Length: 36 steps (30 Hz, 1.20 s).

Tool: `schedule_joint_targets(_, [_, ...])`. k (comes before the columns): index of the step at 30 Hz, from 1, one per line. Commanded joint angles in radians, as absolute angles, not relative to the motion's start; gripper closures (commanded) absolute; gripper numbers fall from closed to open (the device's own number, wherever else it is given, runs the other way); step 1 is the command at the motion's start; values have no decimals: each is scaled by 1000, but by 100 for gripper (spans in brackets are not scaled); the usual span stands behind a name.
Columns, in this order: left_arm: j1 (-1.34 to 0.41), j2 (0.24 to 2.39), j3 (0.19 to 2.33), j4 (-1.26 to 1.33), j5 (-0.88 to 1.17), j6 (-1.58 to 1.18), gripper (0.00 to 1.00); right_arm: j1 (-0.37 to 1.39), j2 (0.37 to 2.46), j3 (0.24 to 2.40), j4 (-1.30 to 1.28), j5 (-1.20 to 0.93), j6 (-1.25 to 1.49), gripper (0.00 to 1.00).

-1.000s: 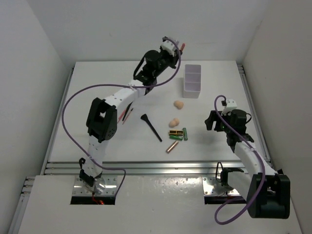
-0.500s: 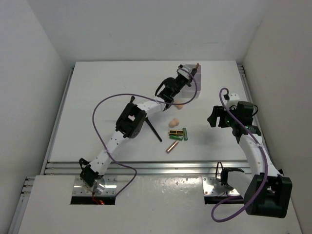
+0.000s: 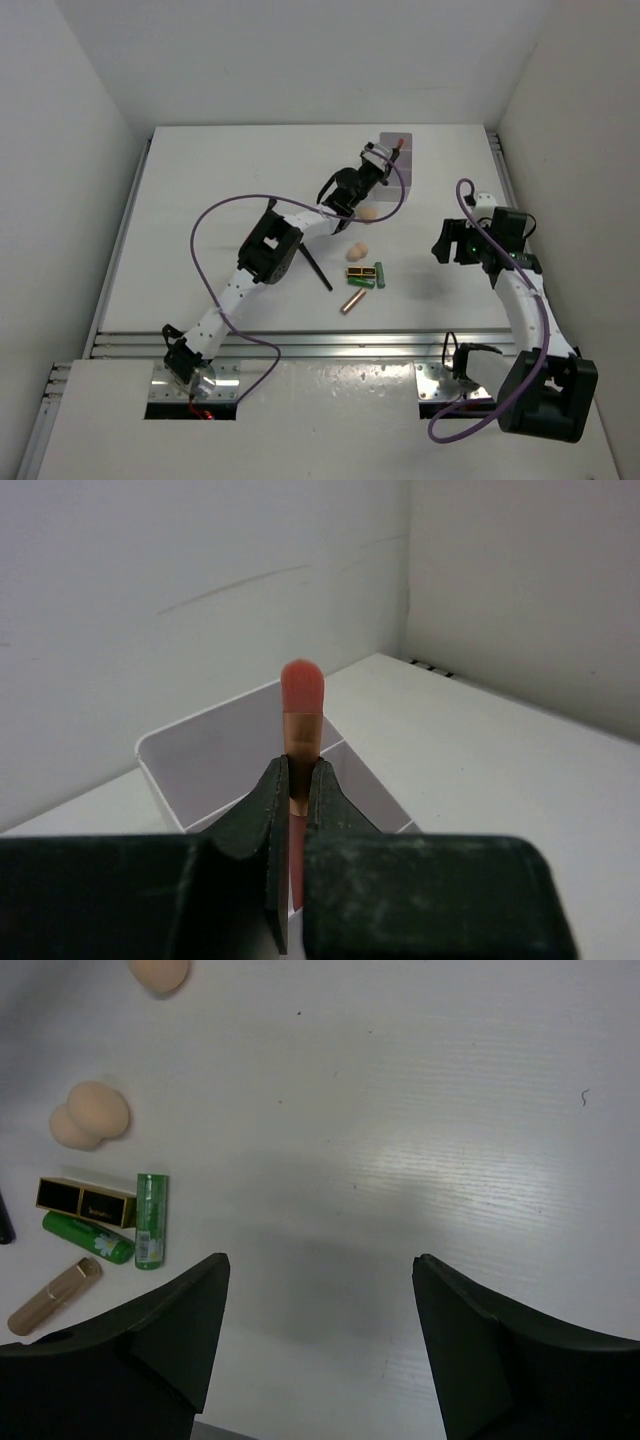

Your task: Organize the makeup

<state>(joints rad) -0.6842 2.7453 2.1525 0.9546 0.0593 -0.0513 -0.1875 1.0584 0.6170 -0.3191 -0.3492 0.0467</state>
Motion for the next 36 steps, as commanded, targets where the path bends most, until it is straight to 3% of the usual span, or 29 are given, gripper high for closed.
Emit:
schedule_joint_targets(1, [-681, 2737, 2149, 1022, 40, -5, 100, -206, 1054, 670, -331, -365, 8, 25])
schedule_joint_targets(6, [-681, 2737, 2149, 1012, 35, -5, 96, -212, 1045, 683, -331, -371, 14, 19])
schedule_joint_targets(8, [-681, 2717, 2149, 1003, 35, -5, 79, -210, 1045, 687, -334, -373, 17, 14])
schedule_joint_targets(9, [-681, 2717, 2140, 1003, 35, 5, 59, -210, 1045, 693, -334, -371, 15, 12])
schedule_joint_targets(12, [-660, 2646, 2103, 982, 60, -8, 28, -207, 1051, 713, -350, -370, 14, 7])
schedule_joint_targets(15, [-637, 2539, 2002, 973, 128, -8, 19, -201, 1051, 732, -368, -348, 21, 7])
schedule_joint_targets(22, [-522, 2196, 1861, 735, 290, -118, 15, -46, 1112, 868, -468, -281, -26, 9])
schedule_joint_targets(27, [-407, 1918, 1743, 285, 258, -117, 15, 280, 1342, 998, -451, -331, 57, 14])
schedule_joint_targets(30, [-338, 1712, 1582, 103, 137, -60, 15, 452, 1537, 1154, -503, -327, 45, 14])
schedule_joint_targets(36, [-164, 1410, 1247, -17, -103, -86, 34, 644, 1862, 1411, -511, -339, 66, 19])
